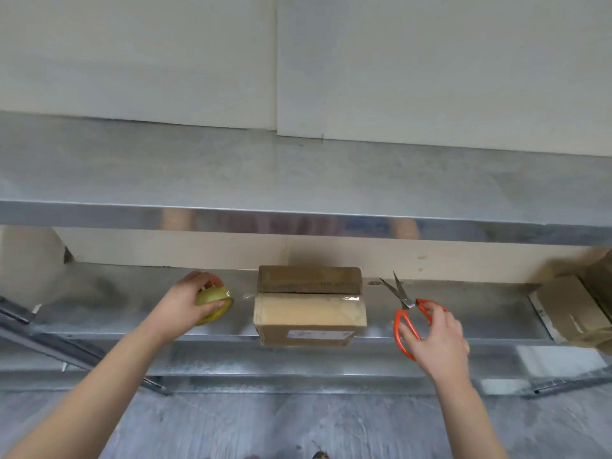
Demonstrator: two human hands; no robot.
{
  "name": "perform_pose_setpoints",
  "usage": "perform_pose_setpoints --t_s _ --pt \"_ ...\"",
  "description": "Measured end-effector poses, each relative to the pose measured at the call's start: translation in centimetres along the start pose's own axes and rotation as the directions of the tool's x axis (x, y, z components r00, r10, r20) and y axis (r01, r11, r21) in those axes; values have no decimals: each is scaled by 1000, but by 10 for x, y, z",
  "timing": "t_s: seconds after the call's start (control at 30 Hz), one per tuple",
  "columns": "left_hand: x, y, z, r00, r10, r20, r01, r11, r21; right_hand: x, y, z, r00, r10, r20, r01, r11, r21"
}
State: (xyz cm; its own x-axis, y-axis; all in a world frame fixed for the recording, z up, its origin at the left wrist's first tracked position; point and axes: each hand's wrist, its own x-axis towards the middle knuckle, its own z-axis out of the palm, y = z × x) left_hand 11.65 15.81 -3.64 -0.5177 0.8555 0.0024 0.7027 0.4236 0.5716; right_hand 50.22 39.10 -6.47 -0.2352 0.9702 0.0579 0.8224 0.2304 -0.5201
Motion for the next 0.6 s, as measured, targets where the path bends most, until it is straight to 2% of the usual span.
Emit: perform_pose_setpoints --t_s 0.17,0.3,0.5,0.6 --pt "-7 7 17 993 -113 -31 113 993 23 36 20 38 987 81 136 -63 990 -127" --pt "-11 18 31 989 -143 -37 144 989 23 51 27 69 965 101 241 -49 977 -210" --pt "-16 22 35 984 -179 -20 180 984 21 55 29 87 955 56 290 7 977 -214" --pt "-12 22 29 987 -161 -22 162 987 15 44 26 71 970 16 244 31 983 -184"
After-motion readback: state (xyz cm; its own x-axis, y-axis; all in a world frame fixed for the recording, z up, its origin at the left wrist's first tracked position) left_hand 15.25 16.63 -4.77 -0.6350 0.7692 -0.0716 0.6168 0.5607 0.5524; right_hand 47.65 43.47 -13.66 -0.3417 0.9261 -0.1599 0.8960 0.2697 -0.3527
